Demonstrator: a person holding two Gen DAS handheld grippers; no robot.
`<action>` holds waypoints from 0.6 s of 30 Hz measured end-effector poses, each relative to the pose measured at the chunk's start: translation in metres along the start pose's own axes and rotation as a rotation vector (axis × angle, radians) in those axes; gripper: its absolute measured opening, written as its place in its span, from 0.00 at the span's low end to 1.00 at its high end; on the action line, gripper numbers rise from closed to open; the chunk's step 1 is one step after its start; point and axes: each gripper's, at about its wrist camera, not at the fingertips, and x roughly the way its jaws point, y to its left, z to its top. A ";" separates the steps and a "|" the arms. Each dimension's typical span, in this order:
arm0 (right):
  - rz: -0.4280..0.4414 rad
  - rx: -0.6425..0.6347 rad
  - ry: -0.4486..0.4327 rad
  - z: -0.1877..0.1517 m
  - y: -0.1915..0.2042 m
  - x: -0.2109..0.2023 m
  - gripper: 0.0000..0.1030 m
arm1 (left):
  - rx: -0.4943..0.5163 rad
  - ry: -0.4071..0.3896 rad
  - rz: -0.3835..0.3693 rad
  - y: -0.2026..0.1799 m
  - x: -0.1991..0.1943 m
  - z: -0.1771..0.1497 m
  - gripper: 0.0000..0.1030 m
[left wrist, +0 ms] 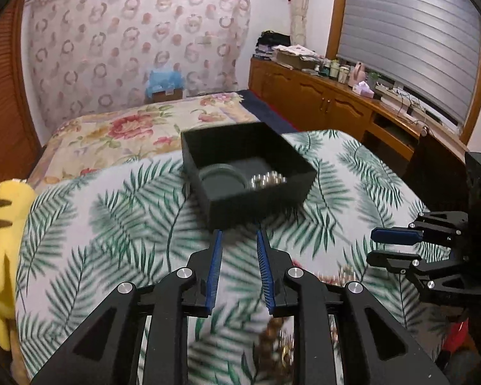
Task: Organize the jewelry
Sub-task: 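Lower into the black box and open both tools to release bangle and pearls, then grasp the brown bead bracelet with the left tool while the right tool grasps the silver bangle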
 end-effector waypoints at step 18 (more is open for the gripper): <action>0.048 0.021 0.065 -0.043 0.030 -0.003 0.21 | -0.053 0.072 -0.003 -0.004 -0.019 -0.064 0.22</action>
